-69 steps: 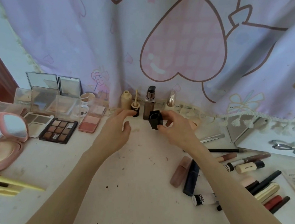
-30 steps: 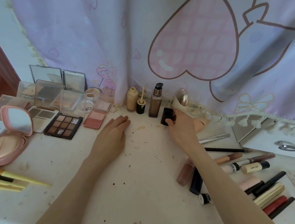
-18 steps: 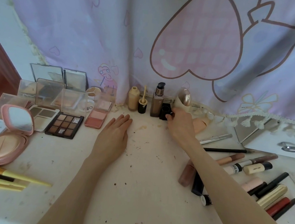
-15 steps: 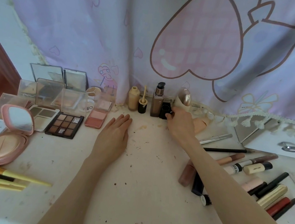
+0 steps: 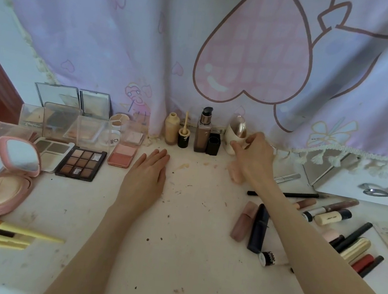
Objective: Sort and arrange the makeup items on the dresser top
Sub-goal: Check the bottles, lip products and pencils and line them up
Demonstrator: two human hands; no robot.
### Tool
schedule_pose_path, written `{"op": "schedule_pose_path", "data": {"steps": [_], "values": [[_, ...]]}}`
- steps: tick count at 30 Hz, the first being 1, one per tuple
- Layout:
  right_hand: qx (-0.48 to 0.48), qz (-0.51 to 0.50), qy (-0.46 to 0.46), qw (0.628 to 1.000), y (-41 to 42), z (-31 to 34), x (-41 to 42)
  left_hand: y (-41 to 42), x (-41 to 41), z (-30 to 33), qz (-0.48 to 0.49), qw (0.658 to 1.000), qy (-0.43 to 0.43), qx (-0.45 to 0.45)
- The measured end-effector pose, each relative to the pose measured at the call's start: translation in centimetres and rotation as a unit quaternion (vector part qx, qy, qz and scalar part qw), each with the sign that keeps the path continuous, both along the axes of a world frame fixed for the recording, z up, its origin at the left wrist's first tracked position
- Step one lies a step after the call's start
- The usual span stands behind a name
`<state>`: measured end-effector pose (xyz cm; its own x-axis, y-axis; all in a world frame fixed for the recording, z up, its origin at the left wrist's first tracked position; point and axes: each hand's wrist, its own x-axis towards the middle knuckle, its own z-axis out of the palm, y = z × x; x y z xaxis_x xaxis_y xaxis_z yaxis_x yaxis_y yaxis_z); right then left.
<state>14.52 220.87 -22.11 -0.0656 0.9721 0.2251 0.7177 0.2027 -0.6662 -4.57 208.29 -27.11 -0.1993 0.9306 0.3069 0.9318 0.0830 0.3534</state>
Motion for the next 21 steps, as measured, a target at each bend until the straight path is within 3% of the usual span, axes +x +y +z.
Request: {"op": "schedule_pose_path", "data": {"steps": [7,12,16,21], "values": [[0.007,0.012,-0.049,0.999,1.1,-0.5,-1.0,0.1,0.0,0.0,0.0,1.0,-0.013,0.0],[0.018,0.017,0.056,0.998,0.2,0.2,-0.5,0.1,-0.2,0.0,-0.003,0.999,-0.04,0.006],[0.029,0.042,0.143,0.988,-1.3,2.6,0.7,-0.2,-0.1,0.5,0.024,0.992,-0.12,0.007],[-0.081,0.135,0.235,0.959,-4.4,5.0,2.9,-0.3,0.7,1.8,0.033,0.982,-0.183,0.036]]}}
